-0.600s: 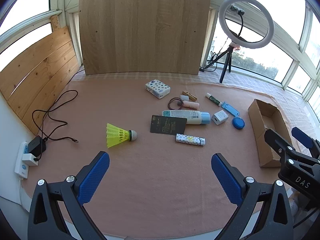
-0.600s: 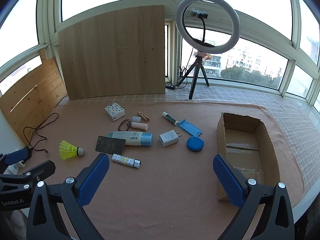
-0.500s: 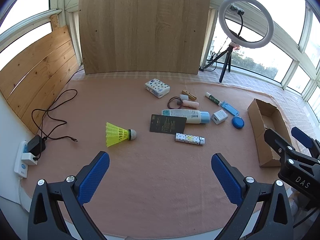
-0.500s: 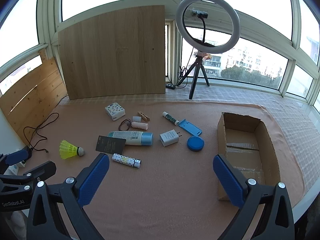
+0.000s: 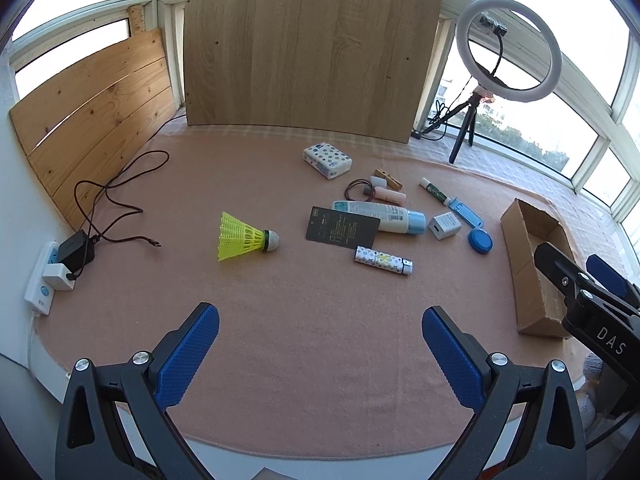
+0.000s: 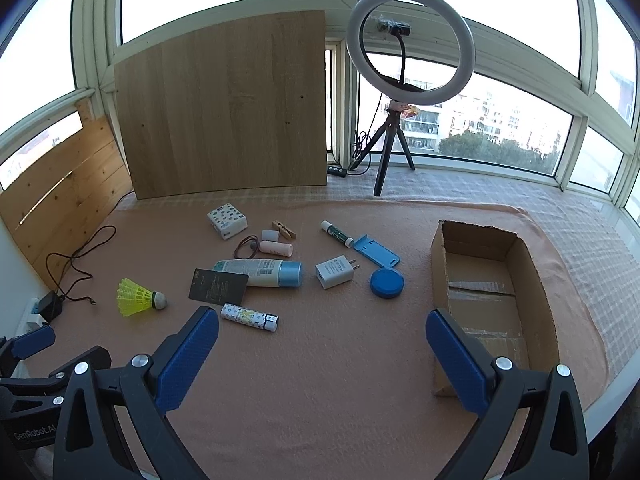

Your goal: Organize objects

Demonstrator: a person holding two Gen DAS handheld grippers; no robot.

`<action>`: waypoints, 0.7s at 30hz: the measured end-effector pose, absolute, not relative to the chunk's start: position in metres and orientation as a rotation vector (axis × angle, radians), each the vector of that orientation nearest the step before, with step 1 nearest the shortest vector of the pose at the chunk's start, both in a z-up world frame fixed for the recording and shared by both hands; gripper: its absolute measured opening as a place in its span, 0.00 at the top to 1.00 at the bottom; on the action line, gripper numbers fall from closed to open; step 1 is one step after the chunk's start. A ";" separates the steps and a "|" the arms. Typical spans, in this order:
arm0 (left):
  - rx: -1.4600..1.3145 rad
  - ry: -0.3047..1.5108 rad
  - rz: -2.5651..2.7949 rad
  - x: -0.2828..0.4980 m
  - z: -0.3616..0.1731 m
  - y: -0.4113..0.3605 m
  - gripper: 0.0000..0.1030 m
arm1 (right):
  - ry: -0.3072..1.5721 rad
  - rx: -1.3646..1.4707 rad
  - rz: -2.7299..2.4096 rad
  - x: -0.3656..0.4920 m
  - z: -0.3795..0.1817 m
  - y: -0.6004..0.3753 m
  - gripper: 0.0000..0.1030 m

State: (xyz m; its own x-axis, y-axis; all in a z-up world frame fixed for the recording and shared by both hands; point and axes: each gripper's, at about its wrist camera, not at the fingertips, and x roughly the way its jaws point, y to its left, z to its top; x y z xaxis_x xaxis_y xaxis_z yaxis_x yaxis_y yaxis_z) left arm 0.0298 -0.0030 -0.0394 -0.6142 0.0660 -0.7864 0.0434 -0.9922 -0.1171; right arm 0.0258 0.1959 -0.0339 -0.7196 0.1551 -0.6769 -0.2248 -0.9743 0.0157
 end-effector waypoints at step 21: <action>-1.416 -0.154 2.780 0.040 -0.037 0.006 0.01 | 0.157 -1.072 2.735 0.028 -0.035 0.195 0.01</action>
State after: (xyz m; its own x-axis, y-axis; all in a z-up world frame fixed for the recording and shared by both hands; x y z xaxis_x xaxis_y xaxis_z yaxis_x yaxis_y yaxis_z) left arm 0.0399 0.0055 -0.0365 -0.5887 0.0607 -0.8060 0.0287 -0.9950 -0.0959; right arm 0.0282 0.1945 -0.0350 -0.7170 0.1464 -0.6815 -0.2235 -0.9744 0.0259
